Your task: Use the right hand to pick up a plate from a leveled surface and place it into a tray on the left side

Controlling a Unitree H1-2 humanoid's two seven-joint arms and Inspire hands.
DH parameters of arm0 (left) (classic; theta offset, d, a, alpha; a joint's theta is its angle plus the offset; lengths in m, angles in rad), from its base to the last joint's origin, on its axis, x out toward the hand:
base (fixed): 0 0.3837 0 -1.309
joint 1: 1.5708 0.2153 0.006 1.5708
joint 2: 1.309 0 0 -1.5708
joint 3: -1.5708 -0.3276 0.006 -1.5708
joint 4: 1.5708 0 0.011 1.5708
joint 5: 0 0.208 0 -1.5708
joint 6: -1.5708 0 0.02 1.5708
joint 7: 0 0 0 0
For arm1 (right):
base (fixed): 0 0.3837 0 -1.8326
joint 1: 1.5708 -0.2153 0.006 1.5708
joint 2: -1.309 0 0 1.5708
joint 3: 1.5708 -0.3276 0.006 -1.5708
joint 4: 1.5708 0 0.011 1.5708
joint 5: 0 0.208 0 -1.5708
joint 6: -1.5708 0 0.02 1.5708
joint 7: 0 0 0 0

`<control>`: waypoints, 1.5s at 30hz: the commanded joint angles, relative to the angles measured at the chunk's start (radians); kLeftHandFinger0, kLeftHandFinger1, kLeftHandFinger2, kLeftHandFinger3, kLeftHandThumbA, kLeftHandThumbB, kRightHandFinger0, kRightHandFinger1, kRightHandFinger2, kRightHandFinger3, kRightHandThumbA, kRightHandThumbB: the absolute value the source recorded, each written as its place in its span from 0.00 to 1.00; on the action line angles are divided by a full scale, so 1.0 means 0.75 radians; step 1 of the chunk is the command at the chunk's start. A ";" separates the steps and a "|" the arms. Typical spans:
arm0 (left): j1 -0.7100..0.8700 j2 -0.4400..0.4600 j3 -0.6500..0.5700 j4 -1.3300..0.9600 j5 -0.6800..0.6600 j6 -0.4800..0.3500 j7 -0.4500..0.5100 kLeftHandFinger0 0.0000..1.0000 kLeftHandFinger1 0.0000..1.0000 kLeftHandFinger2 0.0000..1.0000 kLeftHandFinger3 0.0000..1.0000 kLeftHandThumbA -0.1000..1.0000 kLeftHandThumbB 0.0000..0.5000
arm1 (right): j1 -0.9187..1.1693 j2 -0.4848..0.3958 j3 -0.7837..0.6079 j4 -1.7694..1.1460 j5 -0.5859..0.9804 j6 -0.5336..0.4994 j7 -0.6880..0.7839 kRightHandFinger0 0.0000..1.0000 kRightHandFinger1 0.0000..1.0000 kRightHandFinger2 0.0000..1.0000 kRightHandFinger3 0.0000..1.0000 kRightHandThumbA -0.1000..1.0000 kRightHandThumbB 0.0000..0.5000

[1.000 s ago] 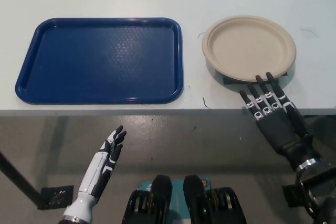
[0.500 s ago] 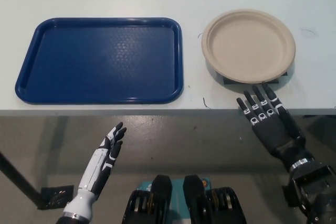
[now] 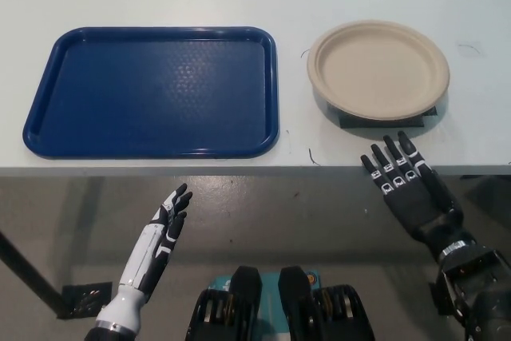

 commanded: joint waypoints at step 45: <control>-0.035 0.023 0.006 -0.012 -0.024 -0.073 -0.018 1.00 1.00 1.00 1.00 1.00 0.28 | -0.454 -0.070 -0.081 0.531 -0.206 -0.100 0.137 1.00 1.00 1.00 1.00 1.00 0.76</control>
